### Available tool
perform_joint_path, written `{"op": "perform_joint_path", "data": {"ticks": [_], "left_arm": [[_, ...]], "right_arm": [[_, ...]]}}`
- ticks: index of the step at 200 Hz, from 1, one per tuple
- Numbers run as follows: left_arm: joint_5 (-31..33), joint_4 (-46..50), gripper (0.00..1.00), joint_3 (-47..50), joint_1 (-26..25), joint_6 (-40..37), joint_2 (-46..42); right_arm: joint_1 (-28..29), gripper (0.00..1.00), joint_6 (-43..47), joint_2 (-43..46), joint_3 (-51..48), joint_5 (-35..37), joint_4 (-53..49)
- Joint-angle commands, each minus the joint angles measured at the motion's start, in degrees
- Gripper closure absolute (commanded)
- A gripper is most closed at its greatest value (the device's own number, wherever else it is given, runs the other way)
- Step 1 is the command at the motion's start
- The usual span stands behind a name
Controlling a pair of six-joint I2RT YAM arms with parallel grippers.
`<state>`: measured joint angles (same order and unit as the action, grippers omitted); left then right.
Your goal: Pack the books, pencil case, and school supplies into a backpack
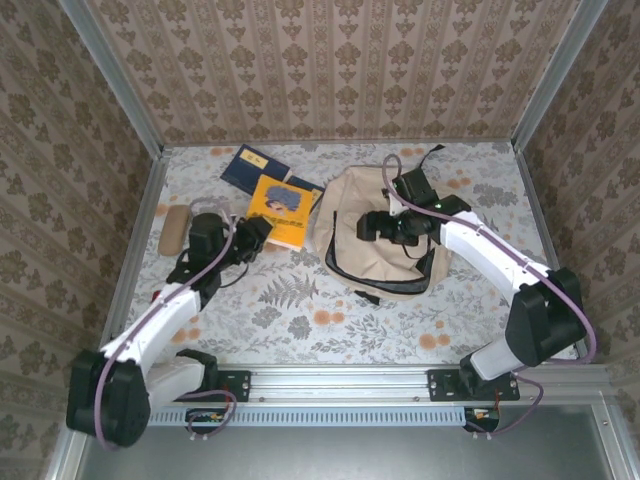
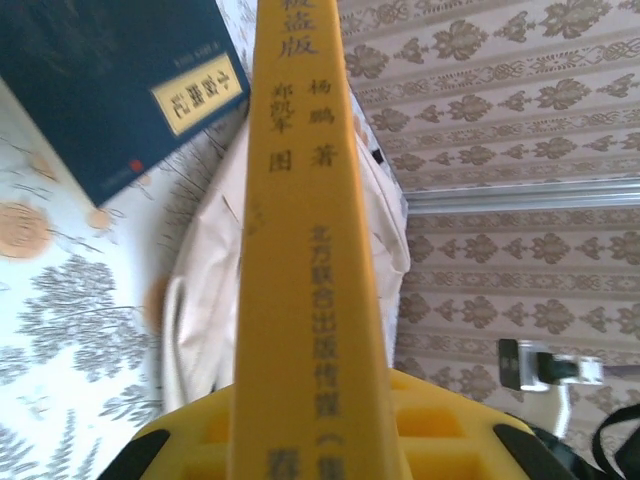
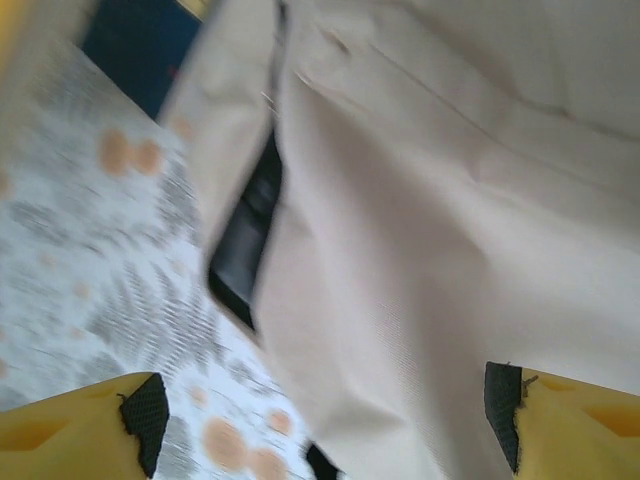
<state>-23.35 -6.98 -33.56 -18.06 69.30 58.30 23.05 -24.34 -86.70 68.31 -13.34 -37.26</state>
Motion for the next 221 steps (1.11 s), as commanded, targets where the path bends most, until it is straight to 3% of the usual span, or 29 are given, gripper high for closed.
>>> {"op": "perform_joint_path", "data": {"ticks": [1, 113, 149, 162, 194, 221], "left_arm": [[-2.21, 11.68, 0.92, -4.58, 2.3, -9.65, -4.21], [-4.62, 15.75, 0.92, -4.45, 4.79, -11.3, -5.62], [-5.53, 15.86, 0.92, -4.26, 4.71, -10.96, -5.92], [-5.73, 15.73, 0.92, -4.01, 4.7, -10.69, -6.09], [-6.81, 15.64, 0.96, -3.44, 4.51, -10.47, -6.35], [-7.96, 17.64, 0.97, -3.18, 4.03, -11.51, -6.88]], "right_arm": [[0.33, 0.15, 8.53, -1.67, 0.09, 4.61, -8.51], [9.34, 0.25, 12.98, -10.79, 7.84, 19.04, -13.03], [9.91, 0.32, 13.6, -13.95, 9.46, 19.06, -12.14], [9.91, 0.39, 13.9, -14.81, 10.06, 18.87, -11.97], [9.91, 0.77, 13.08, -14.92, 12.69, 19.23, -12.32], [9.83, 0.92, 11.73, -11.32, 15.78, 19.22, -10.46]]}}
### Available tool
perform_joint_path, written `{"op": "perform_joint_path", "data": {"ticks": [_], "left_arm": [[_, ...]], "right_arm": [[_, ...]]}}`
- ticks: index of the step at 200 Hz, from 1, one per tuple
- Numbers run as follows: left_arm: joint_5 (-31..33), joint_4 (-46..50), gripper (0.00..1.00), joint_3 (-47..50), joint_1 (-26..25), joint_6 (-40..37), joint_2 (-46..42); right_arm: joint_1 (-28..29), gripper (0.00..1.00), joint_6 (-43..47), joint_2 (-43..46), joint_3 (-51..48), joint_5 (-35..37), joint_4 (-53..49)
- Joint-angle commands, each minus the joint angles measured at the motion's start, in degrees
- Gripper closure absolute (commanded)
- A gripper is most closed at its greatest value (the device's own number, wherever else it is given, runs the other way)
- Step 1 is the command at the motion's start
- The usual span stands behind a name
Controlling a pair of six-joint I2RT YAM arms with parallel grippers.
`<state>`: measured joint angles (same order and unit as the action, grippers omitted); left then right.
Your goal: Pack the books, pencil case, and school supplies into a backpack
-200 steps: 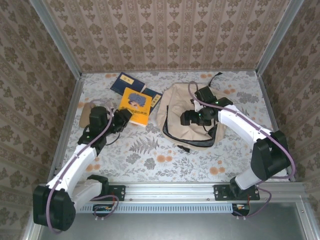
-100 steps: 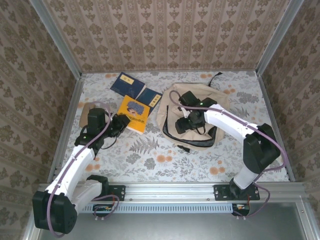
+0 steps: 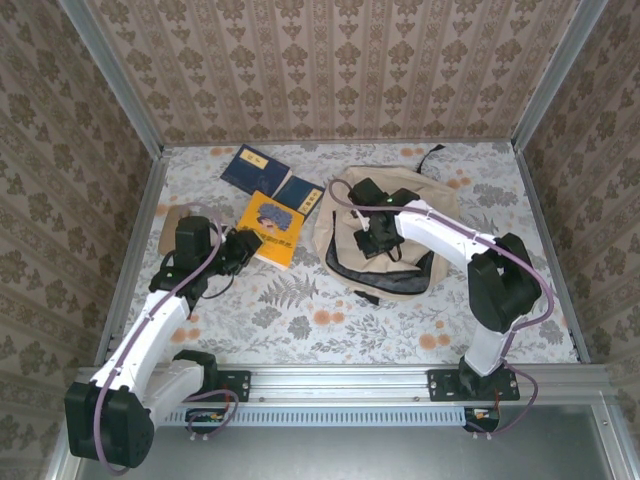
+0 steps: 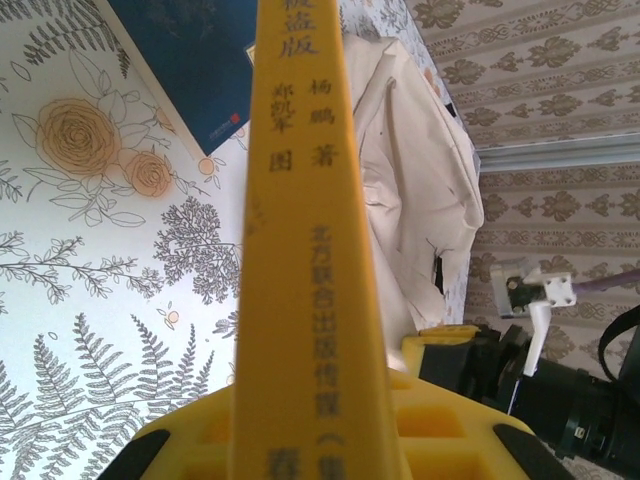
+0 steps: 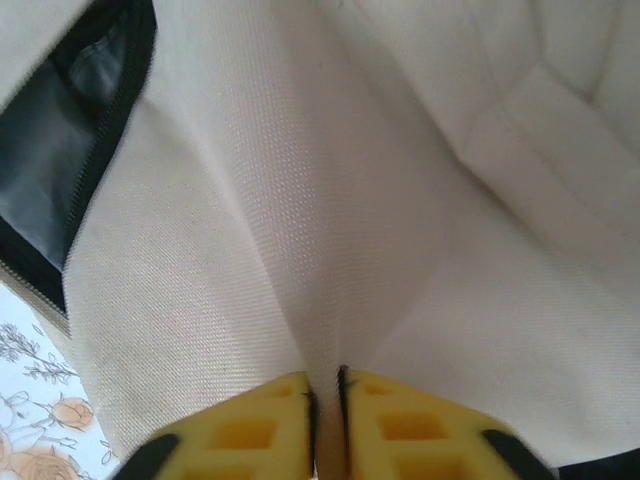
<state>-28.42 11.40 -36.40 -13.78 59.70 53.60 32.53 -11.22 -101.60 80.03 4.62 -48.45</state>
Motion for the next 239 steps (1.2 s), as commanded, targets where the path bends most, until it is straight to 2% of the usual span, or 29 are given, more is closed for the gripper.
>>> {"op": "perform_joint_path", "data": {"ticks": [1, 29, 71, 102, 155, 169, 174, 190, 239], "left_arm": [[-2.92, -0.66, 0.97, -0.34, -0.27, -1.98, -2.23], [-4.03, 0.46, 0.98, 0.1, -1.7, -2.89, -3.56], [-4.78, 5.53, 0.98, -2.14, -4.35, -4.95, -6.05], [-4.8, 7.58, 0.98, -2.53, -6.13, -4.57, -6.58], [-6.69, -2.97, 0.98, -1.13, -10.93, 0.07, -6.1], [-6.15, -5.65, 0.97, -0.8, -11.97, 1.72, -4.36], [-6.29, -7.15, 0.97, -0.5, -14.21, 2.33, -3.67], [-6.46, -10.71, 0.97, -0.42, -16.35, 3.36, -1.52], [-4.7, -15.96, 0.97, -2.15, -21.24, 4.44, 5.81]], "right_arm": [[0.34, 0.92, -1.5, 3.73, 4.21, 1.17, 0.82], [-0.75, 1.0, -4.7, 5.93, 9.13, -2.53, 2.77], [-3.58, 1.0, -11.24, 2.54, 15.98, -6.28, 3.71], [-4.96, 1.0, -14.4, 1.7, 17.26, -8.22, 5.26], [-5.33, 1.0, -15.63, 1.8, 17.59, -11.36, 6.37], [-5.57, 1.0, -15.96, 2.1, 17.39, -12.19, 6.6], [-5.7, 1.0, -16.25, 2.21, 17.37, -12.7, 6.82], [-6.12, 1.0, -17.05, 2.79, 17.17, -14.81, 7.69], [-7.04, 1.0, -18.83, 3.99, 16.37, -18.53, 9.03]]}}
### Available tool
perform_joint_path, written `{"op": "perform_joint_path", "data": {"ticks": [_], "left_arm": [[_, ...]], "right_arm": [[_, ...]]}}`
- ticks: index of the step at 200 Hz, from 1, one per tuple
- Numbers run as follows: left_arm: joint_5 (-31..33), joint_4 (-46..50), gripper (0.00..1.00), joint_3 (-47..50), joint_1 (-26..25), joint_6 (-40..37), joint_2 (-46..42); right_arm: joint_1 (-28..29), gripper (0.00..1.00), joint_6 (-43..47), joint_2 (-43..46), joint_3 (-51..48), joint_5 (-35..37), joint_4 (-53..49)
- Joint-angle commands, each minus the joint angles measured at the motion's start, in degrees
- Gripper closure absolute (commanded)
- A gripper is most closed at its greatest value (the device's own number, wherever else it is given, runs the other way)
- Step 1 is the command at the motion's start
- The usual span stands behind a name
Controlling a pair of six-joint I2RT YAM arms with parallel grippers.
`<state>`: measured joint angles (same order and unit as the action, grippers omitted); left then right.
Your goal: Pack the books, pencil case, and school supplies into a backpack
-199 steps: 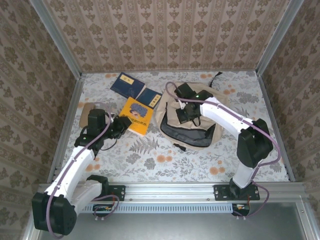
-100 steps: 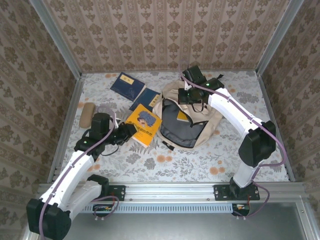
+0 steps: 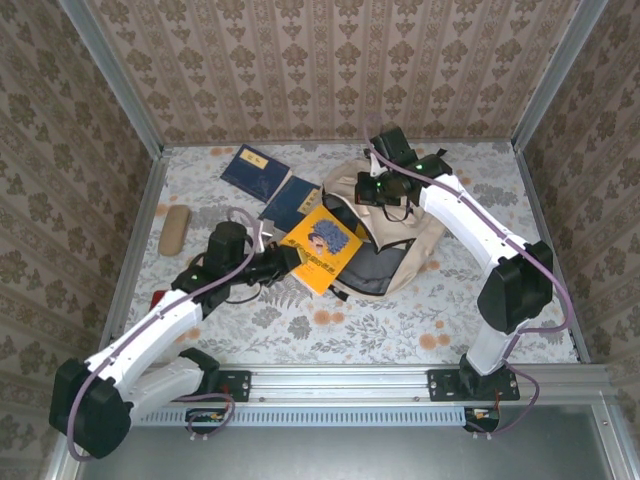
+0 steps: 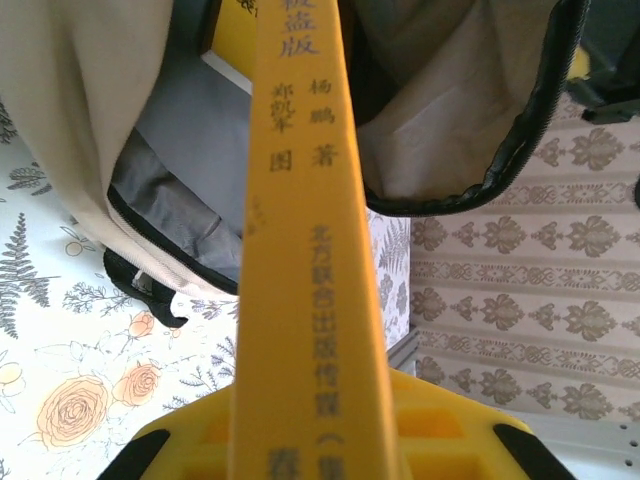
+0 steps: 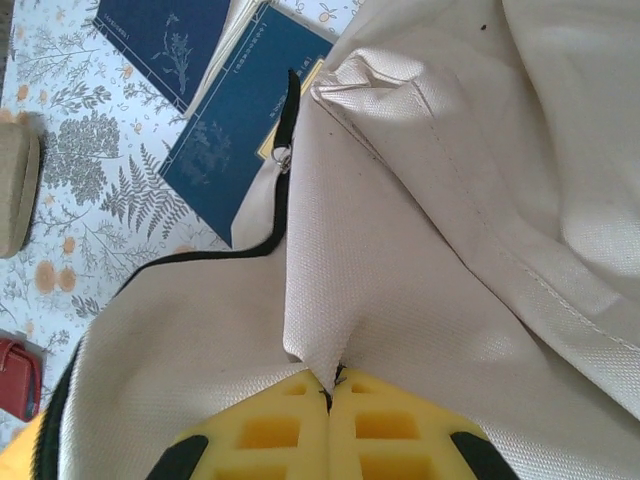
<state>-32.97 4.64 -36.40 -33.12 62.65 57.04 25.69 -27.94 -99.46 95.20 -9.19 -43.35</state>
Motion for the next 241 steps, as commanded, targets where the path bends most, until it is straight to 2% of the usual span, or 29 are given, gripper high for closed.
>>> {"op": "perform_joint_path", "data": {"ticks": [1, 40, 75, 101, 124, 169, 208, 241], "left_arm": [[-0.11, -9.43, 0.97, -2.16, -2.01, 1.59, 2.55], [2.25, -21.08, 0.97, -3.9, -5.16, 4.96, 11.87], [4.88, -26.73, 0.98, -8.53, -8.39, 6.39, 21.59], [5.21, -34.33, 0.98, -9.2, -8.45, 8.95, 26.23], [6.57, -37.28, 0.99, -9.9, -8.69, 9.31, 28.64], [8.6, -37.91, 0.99, -10.51, -8.86, 8.69, 30.87], [9.75, -36.35, 0.99, -8.86, -8.45, 6.56, 25.8], [8.06, -36.82, 0.99, -9.08, -8.5, 6.47, 23.69]], "right_arm": [[-0.2, 1.0, -2.11, 1.88, 1.17, -4.79, 3.96], [-0.55, 1.0, -3.08, 2.45, 0.21, -7.67, 5.0], [-0.81, 1.0, -3.35, 3.09, -0.57, -8.37, 5.2], [-1.16, 1.0, -3.43, 3.93, -1.56, -8.71, 5.44], [-1.49, 1.0, -3.43, 4.54, -2.59, -9.0, 5.82], [-1.85, 1.0, -3.64, 5.19, -3.76, -9.44, 6.1], [-2.39, 1.0, -3.53, 5.76, -4.3, -9.3, 5.96], [-2.53, 1.0, -3.63, 5.86, -4.31, -9.27, 5.97]]}}
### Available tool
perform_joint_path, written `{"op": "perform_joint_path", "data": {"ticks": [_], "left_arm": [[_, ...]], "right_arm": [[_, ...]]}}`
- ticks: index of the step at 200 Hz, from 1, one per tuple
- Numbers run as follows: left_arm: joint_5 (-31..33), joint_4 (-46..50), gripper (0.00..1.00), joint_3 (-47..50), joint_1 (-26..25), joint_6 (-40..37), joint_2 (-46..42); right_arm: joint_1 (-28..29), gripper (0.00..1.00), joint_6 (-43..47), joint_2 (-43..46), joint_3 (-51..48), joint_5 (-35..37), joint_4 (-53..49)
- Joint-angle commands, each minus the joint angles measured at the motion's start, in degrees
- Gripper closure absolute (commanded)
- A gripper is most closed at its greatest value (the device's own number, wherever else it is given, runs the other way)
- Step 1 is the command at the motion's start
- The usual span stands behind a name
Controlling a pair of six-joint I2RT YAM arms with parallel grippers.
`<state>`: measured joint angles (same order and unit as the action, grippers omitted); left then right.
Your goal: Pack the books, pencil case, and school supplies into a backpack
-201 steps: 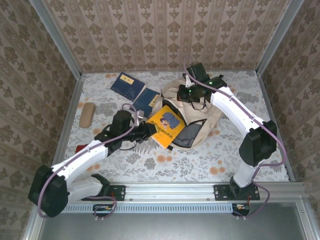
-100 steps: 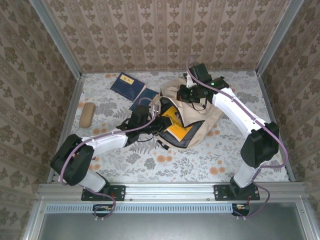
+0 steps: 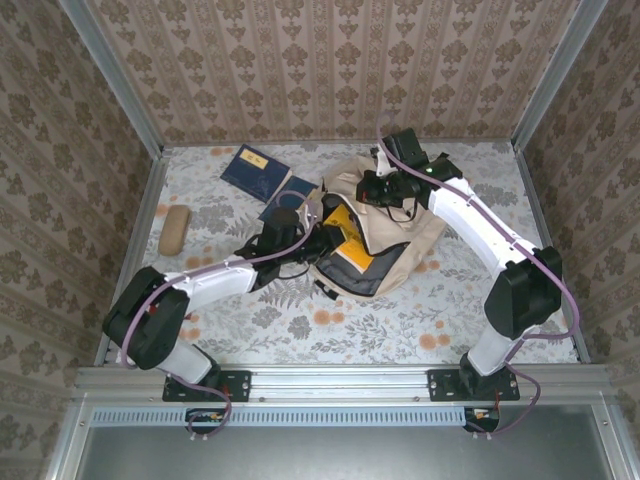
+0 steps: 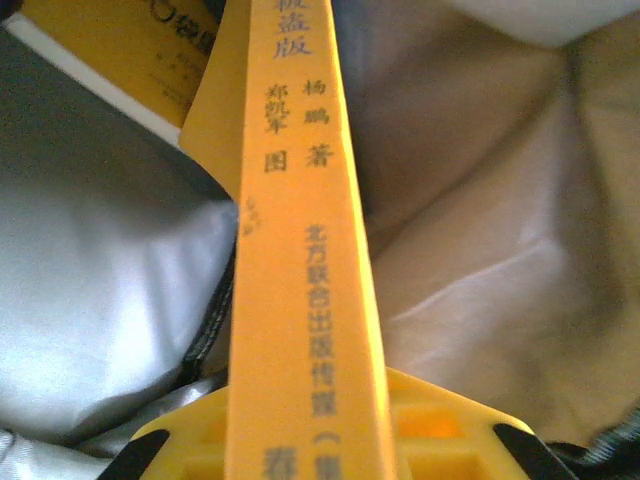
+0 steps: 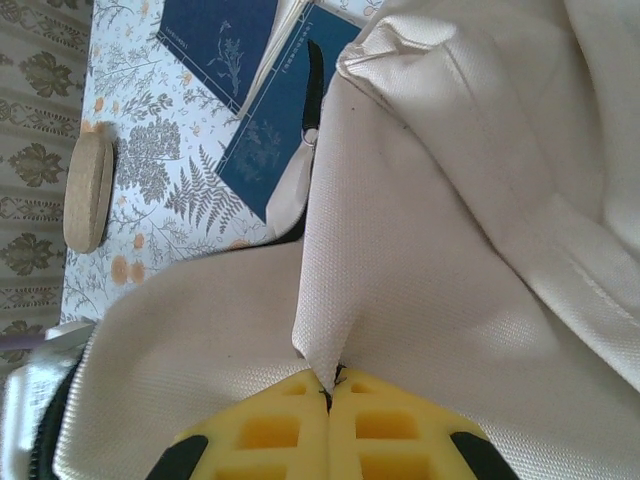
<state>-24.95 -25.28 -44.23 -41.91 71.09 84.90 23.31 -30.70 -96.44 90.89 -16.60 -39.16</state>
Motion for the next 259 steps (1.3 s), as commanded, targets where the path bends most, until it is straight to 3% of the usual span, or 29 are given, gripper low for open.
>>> {"op": "perform_joint_path", "data": {"ticks": [1, 63, 118, 173, 211, 259], "left_arm": [[0.02, -7.03, 0.99, -1.28, 0.27, -1.9, -4.15], [-0.04, -9.42, 1.0, -1.94, 0.27, -0.16, 0.29], [6.55, -4.19, 0.98, -5.15, -2.49, -1.92, 7.67], [11.08, -7.7, 0.95, -12.46, -3.05, -0.48, 18.8], [13.96, -6.8, 0.8, -17.28, -2.63, 0.59, 24.06], [14.57, -4.79, 0.42, -12.4, -1.95, 4.07, 23.3]], "right_arm": [[-0.17, 1.0, -0.91, 2.84, -0.01, -1.86, 1.79], [-0.12, 1.0, -0.95, 2.84, -0.28, -1.77, 1.54], [-0.23, 1.0, -1.22, 3.01, -0.75, -1.7, 1.57], [-0.38, 1.0, -1.38, 4.23, -1.85, -1.6, 2.0], [-0.68, 1.0, -1.47, 4.6, -2.29, -1.35, 2.15], [-1.41, 1.0, -1.99, 4.6, -3.61, -1.6, 3.42]]}}
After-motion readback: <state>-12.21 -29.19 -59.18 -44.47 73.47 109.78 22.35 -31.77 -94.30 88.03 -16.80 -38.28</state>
